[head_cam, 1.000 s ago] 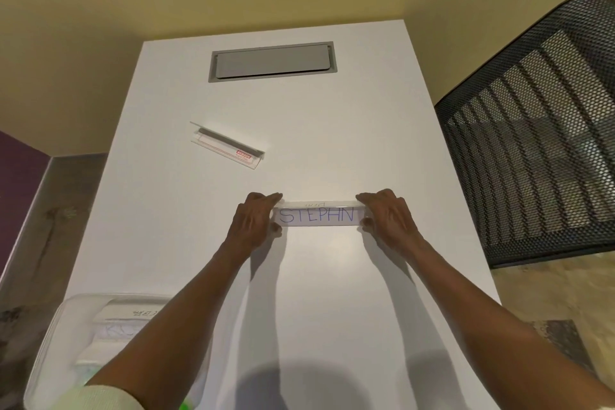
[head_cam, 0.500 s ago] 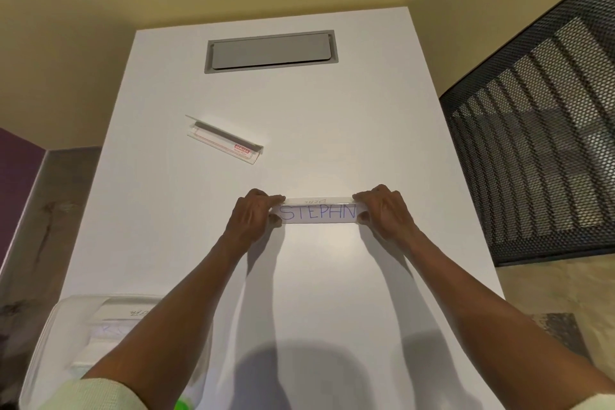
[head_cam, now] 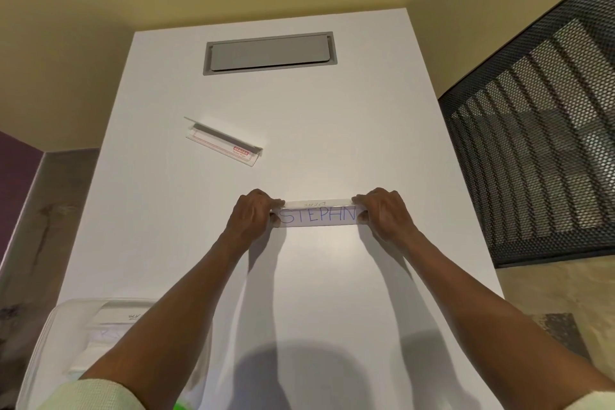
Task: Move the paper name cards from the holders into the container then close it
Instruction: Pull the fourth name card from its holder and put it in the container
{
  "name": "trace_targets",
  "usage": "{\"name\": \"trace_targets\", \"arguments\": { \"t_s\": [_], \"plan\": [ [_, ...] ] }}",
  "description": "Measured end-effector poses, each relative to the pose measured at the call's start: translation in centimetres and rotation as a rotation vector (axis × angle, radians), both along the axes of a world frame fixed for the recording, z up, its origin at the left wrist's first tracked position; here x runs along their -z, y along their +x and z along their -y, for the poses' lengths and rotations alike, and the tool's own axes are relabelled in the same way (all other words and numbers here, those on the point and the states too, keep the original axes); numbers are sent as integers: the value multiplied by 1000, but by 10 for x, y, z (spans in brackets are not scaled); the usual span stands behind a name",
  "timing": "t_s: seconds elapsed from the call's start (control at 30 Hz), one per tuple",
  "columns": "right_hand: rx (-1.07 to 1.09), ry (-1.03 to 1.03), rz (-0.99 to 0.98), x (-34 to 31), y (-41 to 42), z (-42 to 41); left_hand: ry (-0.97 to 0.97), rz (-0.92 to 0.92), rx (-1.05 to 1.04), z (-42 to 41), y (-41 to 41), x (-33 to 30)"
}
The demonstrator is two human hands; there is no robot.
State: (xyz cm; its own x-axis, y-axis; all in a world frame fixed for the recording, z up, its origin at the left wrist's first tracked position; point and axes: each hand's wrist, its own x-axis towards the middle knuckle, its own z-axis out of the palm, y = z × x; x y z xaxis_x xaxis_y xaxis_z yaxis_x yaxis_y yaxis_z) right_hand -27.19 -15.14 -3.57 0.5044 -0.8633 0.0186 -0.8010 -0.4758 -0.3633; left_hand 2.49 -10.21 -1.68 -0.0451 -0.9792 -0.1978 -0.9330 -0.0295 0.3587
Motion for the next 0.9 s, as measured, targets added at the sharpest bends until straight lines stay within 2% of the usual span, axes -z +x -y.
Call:
{"name": "trace_targets", "arguments": {
  "t_s": [0.17,0.37,0.5,0.6,0.7,0.9],
  "plan": [
    [36,11,11,-1,2,-1,-3,-9,-20,0,-1,-4],
    [-10,-55,-22,-6,0,-3,-143,-12,16,-7,-1,-18],
    [16,-47,-21,-22,5,-3,-174,1,12,-10,1,-35],
    [46,-1,6,-37,11,-6,-92,-2,-20,-17,4,-48],
    [42,-7,-27,-51,15,-16,-145,-62,-57,-26,9,-58],
    [45,-17,-31,-78,21,-40,-184,-40,-61,-46,18,-84]
  ]
}}
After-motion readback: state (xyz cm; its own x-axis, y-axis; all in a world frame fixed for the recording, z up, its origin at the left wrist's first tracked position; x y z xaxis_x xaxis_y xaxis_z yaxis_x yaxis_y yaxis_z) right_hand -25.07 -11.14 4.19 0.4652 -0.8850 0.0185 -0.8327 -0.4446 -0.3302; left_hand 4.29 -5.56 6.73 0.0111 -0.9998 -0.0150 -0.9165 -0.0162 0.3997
